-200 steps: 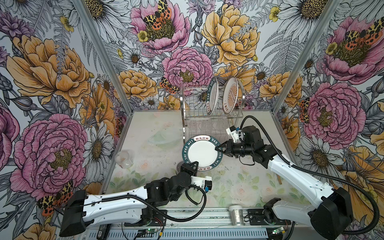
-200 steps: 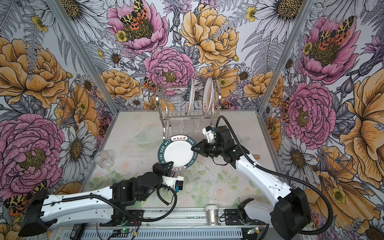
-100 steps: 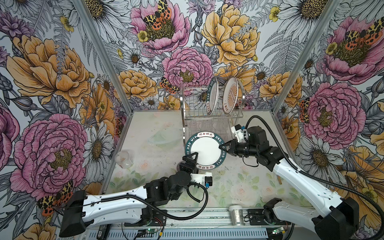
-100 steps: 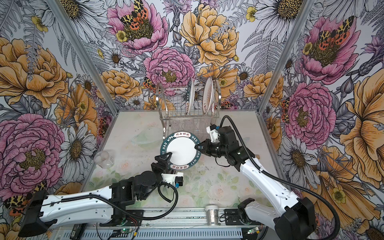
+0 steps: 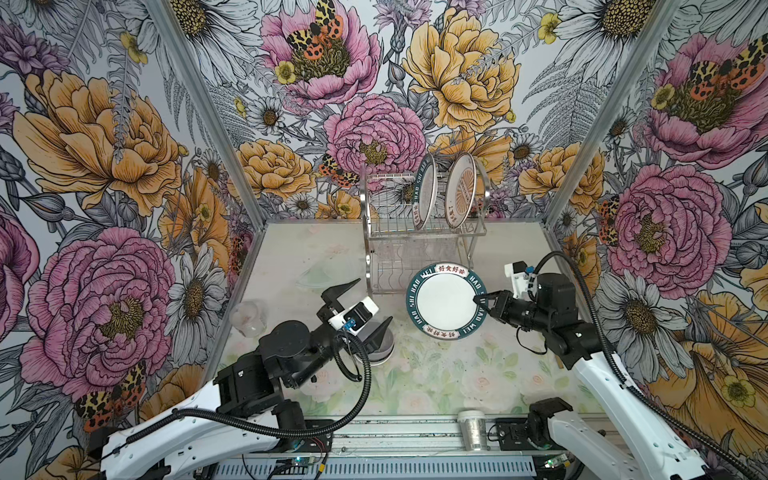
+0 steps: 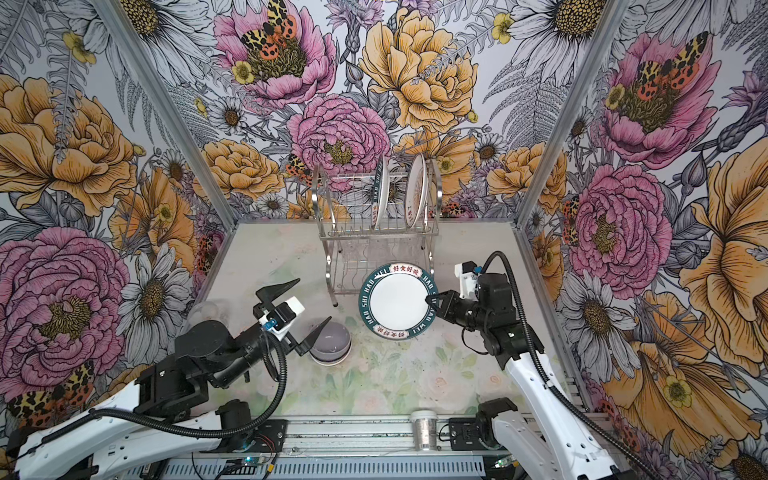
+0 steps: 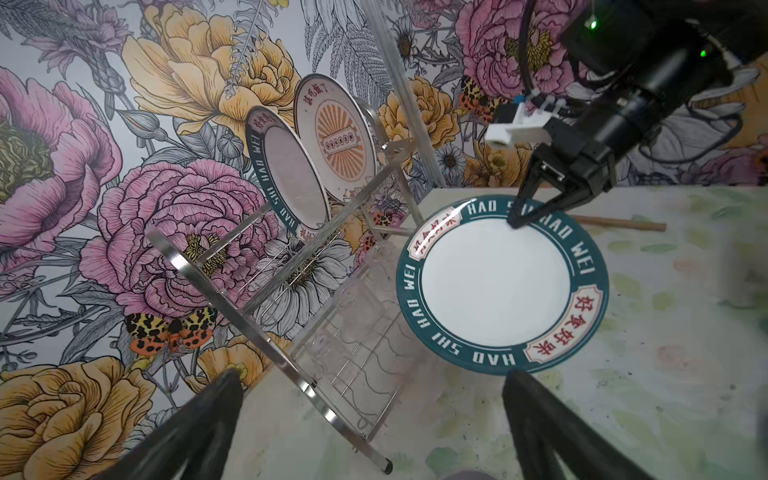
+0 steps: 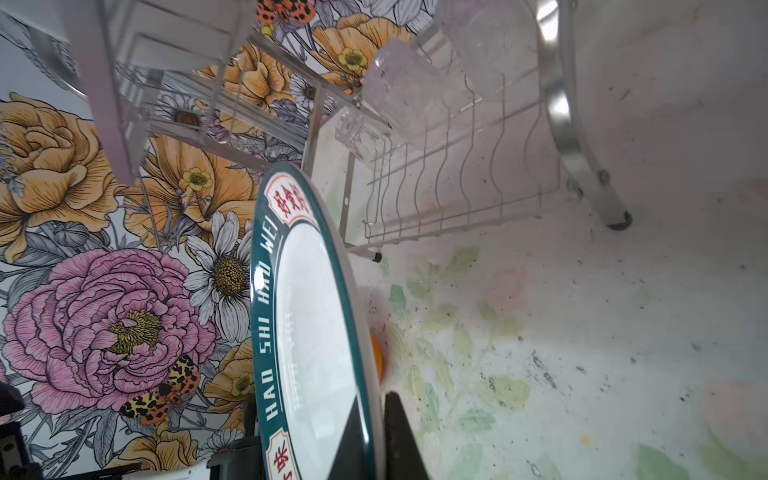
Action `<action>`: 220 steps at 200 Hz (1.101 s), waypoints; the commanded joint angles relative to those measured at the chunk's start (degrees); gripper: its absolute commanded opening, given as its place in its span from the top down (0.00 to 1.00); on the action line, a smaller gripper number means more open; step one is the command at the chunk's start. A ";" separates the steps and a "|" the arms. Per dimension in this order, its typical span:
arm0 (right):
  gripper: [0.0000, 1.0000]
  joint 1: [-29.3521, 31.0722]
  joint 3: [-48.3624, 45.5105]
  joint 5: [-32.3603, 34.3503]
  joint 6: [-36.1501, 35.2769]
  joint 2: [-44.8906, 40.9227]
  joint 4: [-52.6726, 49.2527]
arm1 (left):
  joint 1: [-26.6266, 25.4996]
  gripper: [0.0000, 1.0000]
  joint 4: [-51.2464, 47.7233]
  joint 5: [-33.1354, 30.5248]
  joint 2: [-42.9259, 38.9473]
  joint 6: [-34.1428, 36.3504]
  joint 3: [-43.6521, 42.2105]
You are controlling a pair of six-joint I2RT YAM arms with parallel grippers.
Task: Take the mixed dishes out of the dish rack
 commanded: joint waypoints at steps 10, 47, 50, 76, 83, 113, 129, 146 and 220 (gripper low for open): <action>1.00 -0.13 -3.71 0.25 -2.67 -0.97 -0.20 | 6.56 0.01 -4.79 13.10 -2.36 -12.29 0.86; 1.00 -0.26 -7.57 3.47 -4.89 0.27 -0.12 | 15.90 0.01 -6.60 22.95 -2.22 -18.87 -0.79; 1.00 -0.28 -7.74 3.58 -5.10 0.50 -0.12 | 16.58 0.01 -6.39 23.97 -2.07 -19.44 -1.15; 1.00 -0.26 -9.08 4.40 -8.15 2.59 0.30 | 21.55 0.01 -5.55 32.66 -0.28 -21.54 -3.18; 1.00 -0.32 -9.42 4.47 -8.83 3.21 0.68 | 22.50 0.01 -5.60 34.47 0.34 -21.59 -3.50; 1.00 -0.65 -12.12 4.34 -9.46 4.67 5.17 | 24.89 0.01 -5.97 39.58 2.90 -21.29 -3.99; 1.00 -0.91 -13.22 3.97 -9.30 5.34 7.63 | 25.25 0.01 -5.97 39.95 3.55 -20.70 -4.08; 1.00 -1.12 -14.19 3.73 -9.18 6.02 9.68 | 25.36 0.01 -5.97 40.02 3.82 -20.37 -4.25; 1.00 -2.66 -17.45 0.88 -9.21 13.39 18.69 | 25.73 0.01 -6.75 40.59 6.21 -20.15 -4.70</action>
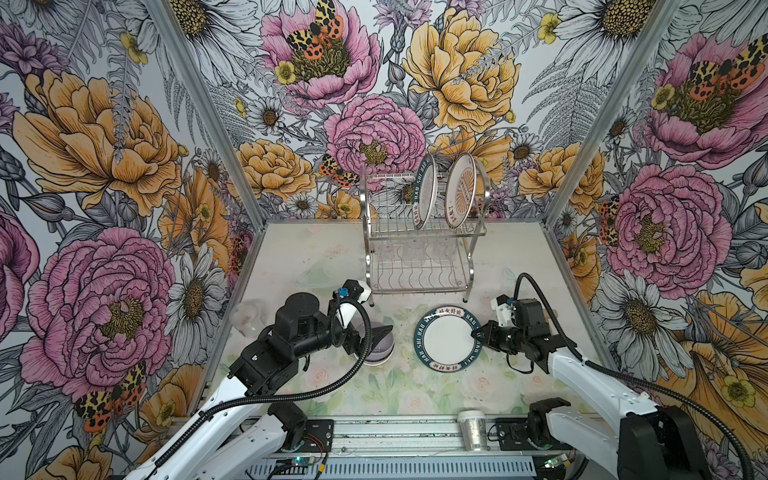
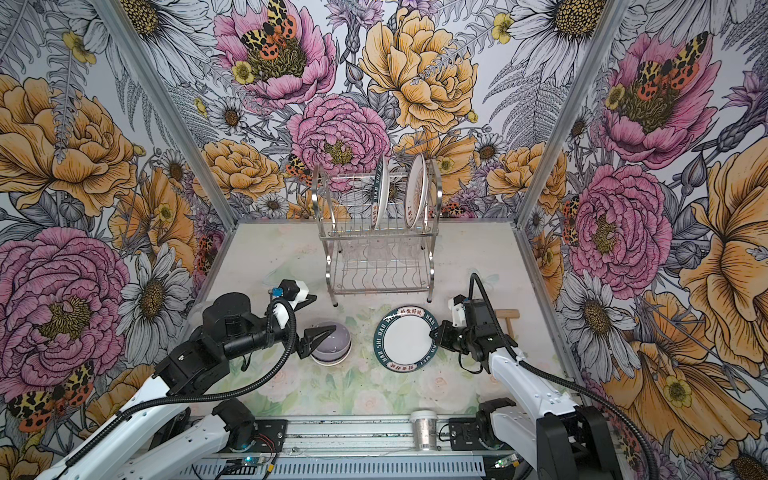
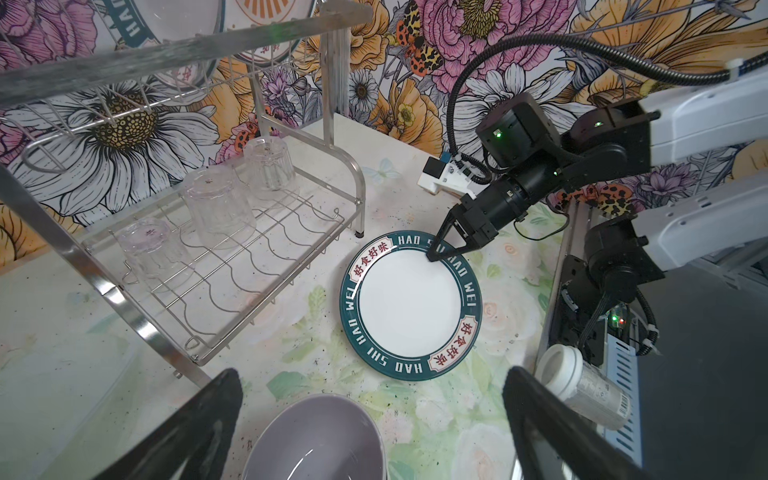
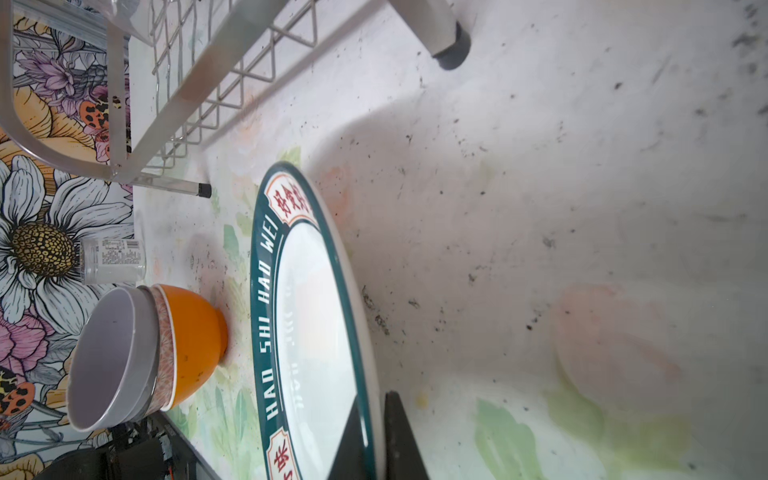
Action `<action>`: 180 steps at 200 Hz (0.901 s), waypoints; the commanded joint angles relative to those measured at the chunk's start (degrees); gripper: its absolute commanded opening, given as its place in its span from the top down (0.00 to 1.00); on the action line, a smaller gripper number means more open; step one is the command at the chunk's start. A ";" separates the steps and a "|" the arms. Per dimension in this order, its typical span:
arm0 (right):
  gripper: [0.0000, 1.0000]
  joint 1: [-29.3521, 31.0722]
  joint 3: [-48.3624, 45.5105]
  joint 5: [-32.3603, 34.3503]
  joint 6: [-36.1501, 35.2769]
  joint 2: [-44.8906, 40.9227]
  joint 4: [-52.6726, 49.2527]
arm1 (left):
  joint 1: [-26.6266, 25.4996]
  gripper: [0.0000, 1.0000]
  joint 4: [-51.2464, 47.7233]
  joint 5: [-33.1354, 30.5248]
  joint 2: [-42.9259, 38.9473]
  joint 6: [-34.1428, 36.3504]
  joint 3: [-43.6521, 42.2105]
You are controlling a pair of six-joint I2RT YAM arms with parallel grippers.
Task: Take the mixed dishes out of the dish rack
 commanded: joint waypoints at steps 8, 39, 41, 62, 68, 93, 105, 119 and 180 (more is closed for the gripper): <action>1.00 -0.50 -0.06 -3.13 -0.37 1.66 7.68 | 0.33 0.01 -0.57 1.45 0.41 -0.01 -0.73; 1.00 -0.67 -1.17 -4.01 -0.21 4.17 9.75 | 0.38 0.01 -0.66 0.57 0.60 0.08 -0.74; 1.00 -0.71 -1.28 -4.02 -0.11 4.27 9.97 | 0.25 0.01 -0.66 0.57 0.60 0.08 -0.69; 1.00 -0.76 -2.23 -4.18 0.59 5.14 11.27 | 0.38 0.01 -0.66 0.74 0.60 0.06 -0.68; 0.99 -0.76 -2.46 -4.39 0.73 5.33 11.63 | 0.41 0.01 -0.66 0.78 0.62 0.05 -0.67; 0.95 -0.78 -2.95 -4.47 1.18 6.29 12.23 | 0.40 0.01 -0.76 0.88 0.86 -0.03 -0.59; 0.92 -0.84 -3.29 -4.19 1.26 6.31 12.27 | 0.46 0.01 -0.75 0.94 0.95 -0.07 -0.48; 0.89 -0.91 -3.62 -3.87 1.41 6.43 12.25 | 0.38 0.01 -0.75 0.92 1.04 -0.02 -0.33; 0.76 -1.27 -4.83 -3.61 2.21 8.12 12.48 | 0.32 0.01 -0.75 0.72 1.30 -0.09 -0.32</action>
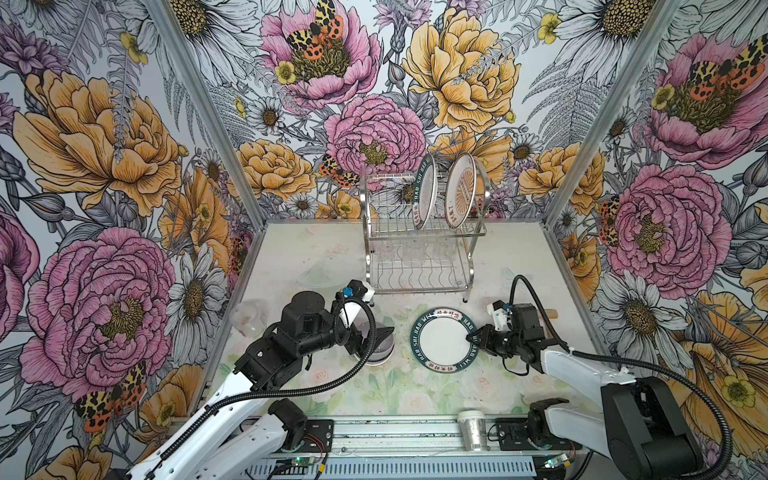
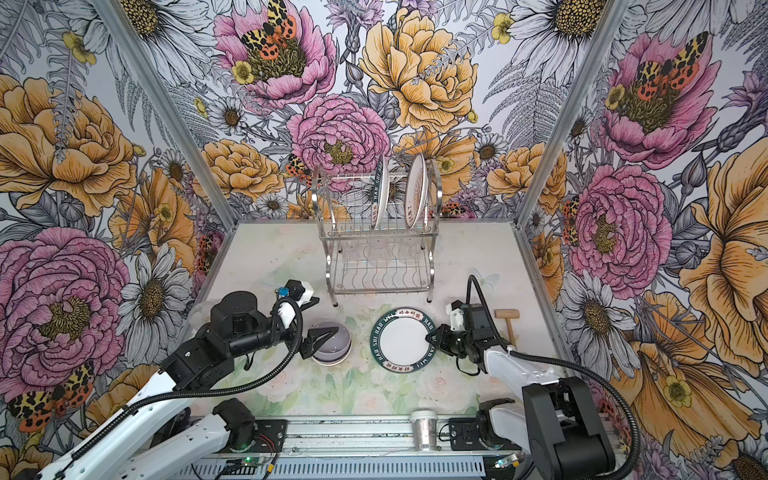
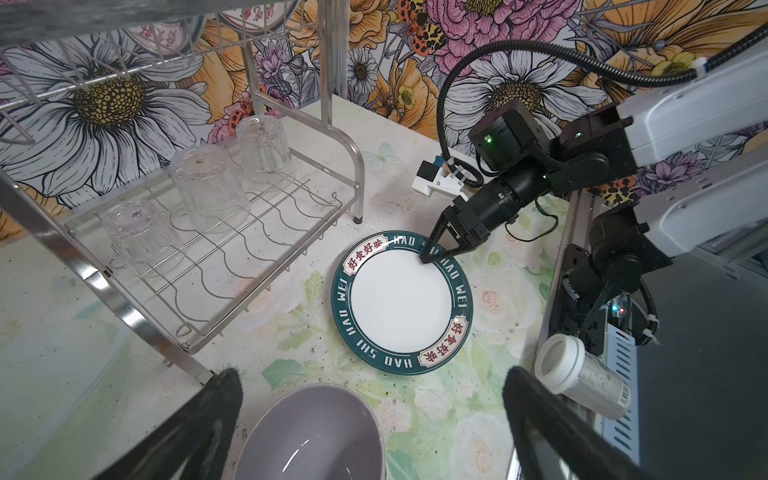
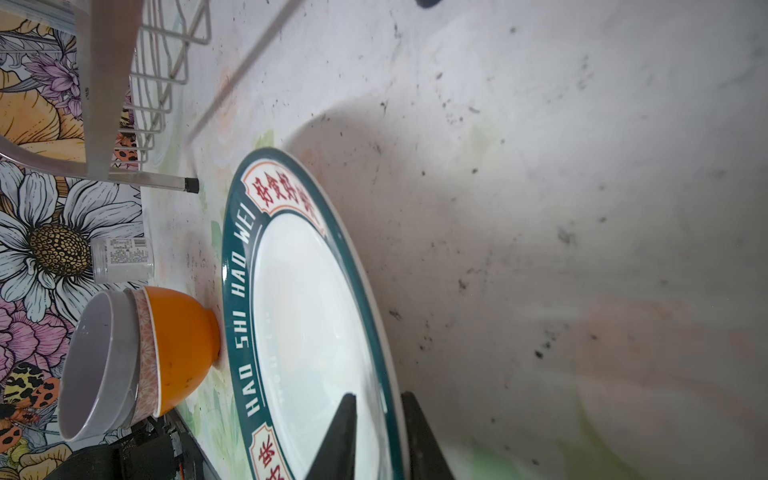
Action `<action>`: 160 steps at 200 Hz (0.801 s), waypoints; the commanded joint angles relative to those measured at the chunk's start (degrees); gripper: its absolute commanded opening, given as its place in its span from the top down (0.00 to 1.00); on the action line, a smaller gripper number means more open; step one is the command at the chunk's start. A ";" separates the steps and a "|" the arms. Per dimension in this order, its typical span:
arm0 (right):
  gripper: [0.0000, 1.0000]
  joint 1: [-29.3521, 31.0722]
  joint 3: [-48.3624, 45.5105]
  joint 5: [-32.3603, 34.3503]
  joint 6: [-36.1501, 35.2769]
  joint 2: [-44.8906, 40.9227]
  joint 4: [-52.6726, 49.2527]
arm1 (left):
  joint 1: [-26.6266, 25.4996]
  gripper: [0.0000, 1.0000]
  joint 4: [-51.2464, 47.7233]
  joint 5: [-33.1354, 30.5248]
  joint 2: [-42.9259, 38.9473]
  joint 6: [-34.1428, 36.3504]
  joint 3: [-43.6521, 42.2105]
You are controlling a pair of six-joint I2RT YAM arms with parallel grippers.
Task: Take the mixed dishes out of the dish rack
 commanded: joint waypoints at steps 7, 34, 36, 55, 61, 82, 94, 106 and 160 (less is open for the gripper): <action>0.75 -0.54 -0.45 0.35 0.51 1.19 1.84 | 0.44 0.01 -0.35 0.55 0.05 -0.17 0.03; 0.67 -0.62 -0.47 0.08 0.78 2.38 2.19 | 0.37 0.01 -0.35 0.47 0.23 -0.20 0.27; 0.66 -0.62 -0.43 0.10 0.78 2.43 2.24 | 0.40 0.01 -0.40 0.46 0.23 -0.21 0.28; 0.60 -0.71 -0.42 0.55 0.86 2.62 2.26 | 0.36 0.01 -0.35 0.20 0.38 -0.24 0.58; 0.58 -0.78 -0.50 0.72 1.06 2.52 2.26 | 0.34 0.01 -0.35 0.18 0.46 -0.27 0.75; 0.49 -0.89 -0.51 1.78 2.41 1.82 1.94 | 0.37 0.01 -0.27 -0.31 0.86 -0.10 1.42; 0.44 -0.95 -0.43 2.47 3.09 1.08 1.43 | 0.38 0.01 -0.27 -0.84 1.02 0.11 1.84; 0.36 -0.89 -0.26 3.91 3.83 -0.06 0.15 | 0.40 0.01 -0.27 -1.80 1.11 0.36 2.37; 0.01 -0.89 2.53 10.69 3.76 -8.42 -9.07 | -0.13 0.01 1.01 -5.92 2.08 0.50 7.05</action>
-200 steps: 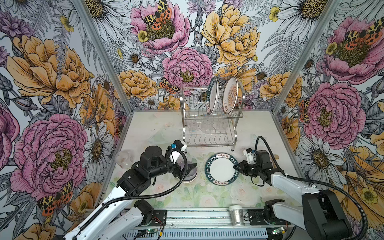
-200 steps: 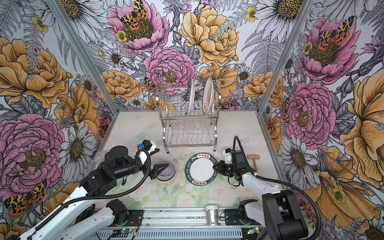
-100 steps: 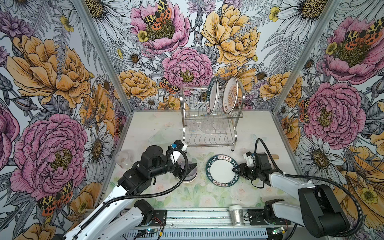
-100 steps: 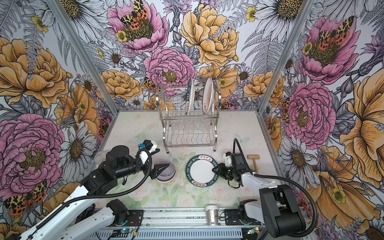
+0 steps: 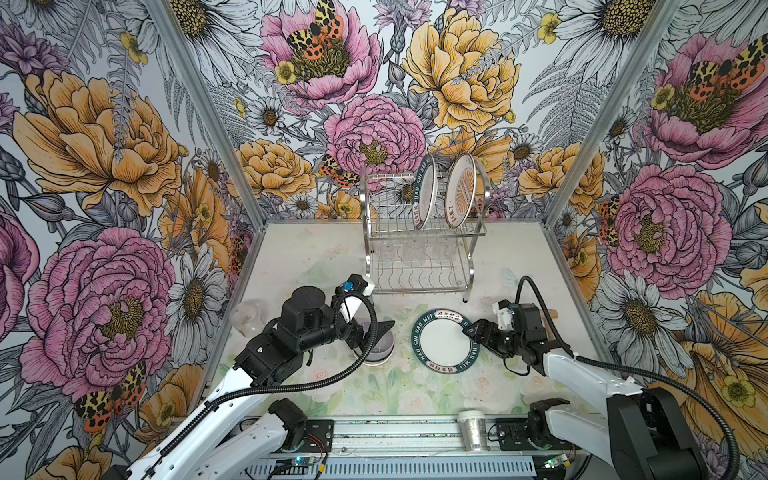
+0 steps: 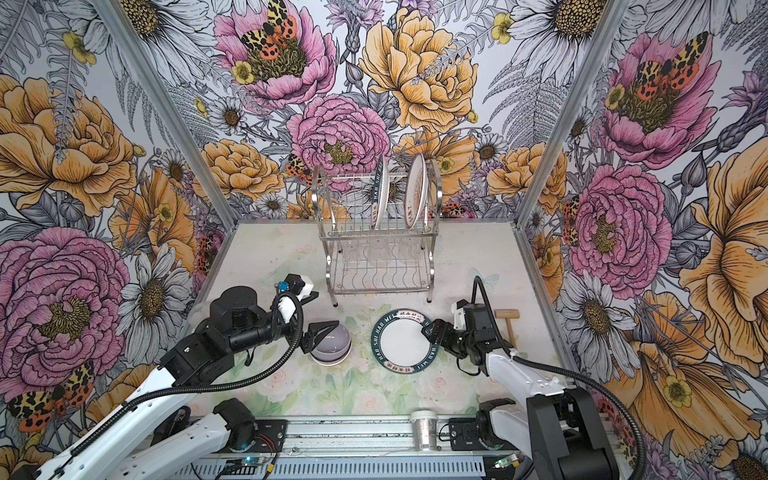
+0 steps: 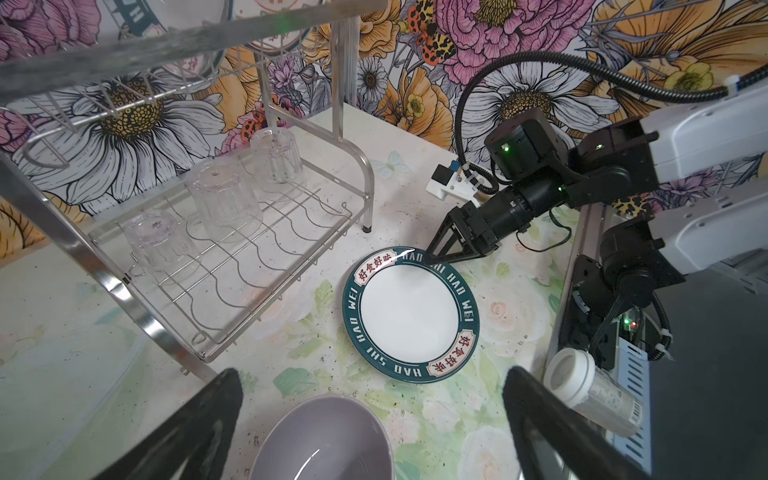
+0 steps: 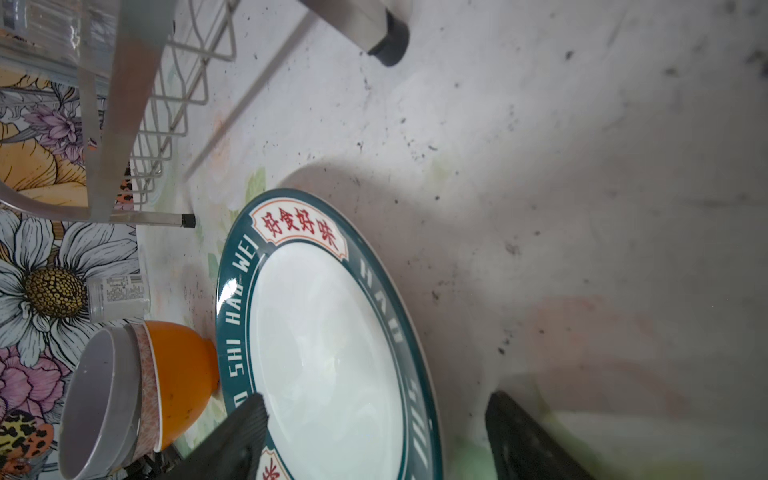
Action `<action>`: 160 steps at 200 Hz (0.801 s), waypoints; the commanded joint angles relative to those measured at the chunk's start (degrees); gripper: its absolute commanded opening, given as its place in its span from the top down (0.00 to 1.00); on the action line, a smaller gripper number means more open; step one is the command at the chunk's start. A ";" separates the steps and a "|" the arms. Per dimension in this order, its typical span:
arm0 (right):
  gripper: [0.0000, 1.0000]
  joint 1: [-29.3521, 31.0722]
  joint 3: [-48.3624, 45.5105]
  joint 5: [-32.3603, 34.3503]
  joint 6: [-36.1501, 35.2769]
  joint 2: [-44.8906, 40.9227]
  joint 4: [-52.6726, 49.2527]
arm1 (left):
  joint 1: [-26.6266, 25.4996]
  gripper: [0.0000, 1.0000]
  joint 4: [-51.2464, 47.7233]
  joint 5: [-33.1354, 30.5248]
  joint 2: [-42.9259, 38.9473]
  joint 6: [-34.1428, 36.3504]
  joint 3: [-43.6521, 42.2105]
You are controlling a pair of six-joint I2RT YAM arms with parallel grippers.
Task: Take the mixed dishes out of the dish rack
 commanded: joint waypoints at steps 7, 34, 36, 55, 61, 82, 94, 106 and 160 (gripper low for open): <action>0.01 -0.50 2.93 5.82 -0.51 -4.77 -7.44 | -0.29 0.01 2.11 -4.40 0.36 0.40 4.05; 0.00 -0.50 5.88 7.84 -1.70 -9.02 -11.89 | -0.75 0.01 5.23 -7.74 2.01 -0.35 7.63; 0.00 -0.50 6.14 7.94 -1.78 -9.29 -12.20 | -0.67 0.01 5.39 -8.16 2.28 -0.49 7.99; 0.00 -0.41 8.63 9.08 -3.27 -11.74 -14.64 | -0.84 0.01 5.80 -10.94 4.69 -1.44 12.07; 0.00 -0.33 9.32 9.18 -3.95 -12.68 -15.05 | -0.84 0.01 5.74 -11.65 5.57 -1.65 13.34; 0.00 0.16 11.04 10.23 -6.28 -17.07 -15.26 | -0.92 0.01 5.71 -14.02 8.77 -2.69 17.36; 0.00 0.65 11.94 11.69 -8.37 -19.58 -15.26 | -0.94 0.01 5.76 -14.79 10.52 -2.68 19.24; 0.00 1.12 12.64 13.64 -10.58 -22.33 -15.17 | -0.92 0.01 5.79 -16.02 12.52 -2.53 21.33; 0.00 2.67 15.90 20.53 -18.89 -29.17 -12.16 | -1.09 0.01 6.98 -18.54 23.56 -1.48 30.30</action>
